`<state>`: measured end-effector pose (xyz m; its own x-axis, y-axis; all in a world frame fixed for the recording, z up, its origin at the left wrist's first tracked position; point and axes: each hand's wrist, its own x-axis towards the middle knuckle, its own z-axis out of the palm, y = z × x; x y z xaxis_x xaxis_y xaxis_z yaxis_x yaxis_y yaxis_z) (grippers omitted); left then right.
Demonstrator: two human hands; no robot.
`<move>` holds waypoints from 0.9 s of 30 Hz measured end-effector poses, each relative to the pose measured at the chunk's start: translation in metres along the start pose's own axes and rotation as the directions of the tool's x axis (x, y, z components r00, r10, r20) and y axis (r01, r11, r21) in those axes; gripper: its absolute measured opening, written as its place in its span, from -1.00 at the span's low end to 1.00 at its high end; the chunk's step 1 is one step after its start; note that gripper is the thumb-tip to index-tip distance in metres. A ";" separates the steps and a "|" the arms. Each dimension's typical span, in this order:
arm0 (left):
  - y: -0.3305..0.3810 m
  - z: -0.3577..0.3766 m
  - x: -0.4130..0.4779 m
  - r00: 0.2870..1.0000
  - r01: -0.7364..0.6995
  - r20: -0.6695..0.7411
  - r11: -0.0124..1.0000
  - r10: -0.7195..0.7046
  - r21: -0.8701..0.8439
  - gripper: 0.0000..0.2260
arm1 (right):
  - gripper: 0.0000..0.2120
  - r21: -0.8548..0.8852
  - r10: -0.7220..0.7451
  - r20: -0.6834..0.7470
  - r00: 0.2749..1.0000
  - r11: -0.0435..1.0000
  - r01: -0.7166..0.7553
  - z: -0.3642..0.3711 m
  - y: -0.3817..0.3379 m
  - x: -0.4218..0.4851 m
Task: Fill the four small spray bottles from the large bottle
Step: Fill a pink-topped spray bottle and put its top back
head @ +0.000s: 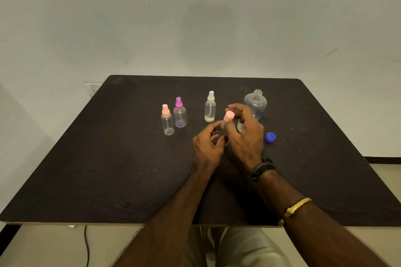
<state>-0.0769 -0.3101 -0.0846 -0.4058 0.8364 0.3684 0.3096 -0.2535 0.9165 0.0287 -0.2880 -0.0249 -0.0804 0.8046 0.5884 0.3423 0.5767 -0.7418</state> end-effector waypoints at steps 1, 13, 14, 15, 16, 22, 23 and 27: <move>0.001 0.000 0.000 1.000 -0.002 0.000 1.000 0.002 -0.001 -0.65 | -0.77 0.002 0.000 -0.019 1.000 1.000 0.000 -0.001 0.000 0.002; 0.010 -0.001 -0.003 1.000 -0.007 0.005 1.000 0.007 -0.024 -0.60 | -0.81 -0.132 0.073 -0.022 0.997 0.988 -0.075 -0.014 0.028 -0.010; 0.010 -0.001 -0.003 1.000 -0.007 0.016 1.000 0.007 -0.026 -0.59 | -0.80 -0.156 0.084 -0.008 0.996 0.984 -0.085 -0.014 0.031 -0.011; 0.010 -0.002 -0.003 1.000 -0.007 0.029 1.000 0.007 -0.028 -0.58 | -0.81 -0.181 0.098 0.006 0.995 0.979 -0.095 -0.014 0.033 -0.012; 0.009 -0.002 -0.002 0.999 -0.007 0.040 1.000 0.008 -0.029 -0.58 | -0.81 -0.204 0.112 0.014 0.994 0.973 -0.107 -0.014 0.035 -0.013; 0.009 0.000 -0.003 0.997 0.017 0.080 0.999 -0.014 -0.040 -0.57 | -0.86 -0.336 0.199 0.063 0.978 0.927 -0.167 -0.016 0.041 -0.014; 0.008 0.000 -0.003 0.996 0.022 0.084 0.999 -0.019 -0.035 -0.57 | -0.88 -0.374 0.214 0.078 0.974 0.912 -0.170 -0.016 0.043 -0.014; 0.008 0.000 -0.003 0.994 0.034 0.105 0.999 -0.034 -0.002 -0.52 | -0.90 -0.473 0.281 0.115 0.953 0.859 -0.196 -0.017 0.049 -0.017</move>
<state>-0.0727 -0.3147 -0.0783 -0.3230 0.8910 0.3190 0.2938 -0.2260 0.9288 0.0623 -0.2759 -0.0655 -0.0883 0.9449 0.3154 0.7524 0.2707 -0.6004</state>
